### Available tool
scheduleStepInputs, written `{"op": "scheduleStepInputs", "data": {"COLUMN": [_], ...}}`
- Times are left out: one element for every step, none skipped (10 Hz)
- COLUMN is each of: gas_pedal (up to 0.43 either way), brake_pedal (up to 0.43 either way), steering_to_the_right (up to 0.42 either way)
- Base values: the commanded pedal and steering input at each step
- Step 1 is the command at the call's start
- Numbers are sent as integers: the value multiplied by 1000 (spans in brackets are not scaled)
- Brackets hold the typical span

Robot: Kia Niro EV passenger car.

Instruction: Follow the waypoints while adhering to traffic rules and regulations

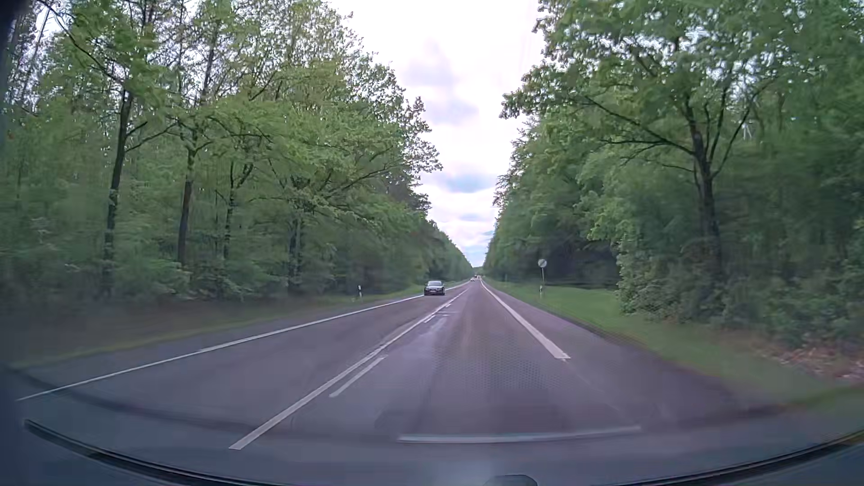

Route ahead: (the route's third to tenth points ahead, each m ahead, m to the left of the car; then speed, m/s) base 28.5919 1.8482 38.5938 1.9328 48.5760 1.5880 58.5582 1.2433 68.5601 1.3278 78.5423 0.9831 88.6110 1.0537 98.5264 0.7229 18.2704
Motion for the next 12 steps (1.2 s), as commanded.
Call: {"op": "scheduleStepInputs", "data": {"gas_pedal": [0, 20, 59, 98, 130, 157, 177, 209, 240, 268, 287, 299], "brake_pedal": [0, 0, 0, 0, 0, 0, 0, 0, 0, 0, 0, 0], "steering_to_the_right": [5, 4, 3, 3, 3, 2, 2, 0, -1, -1, -1, -2]}}
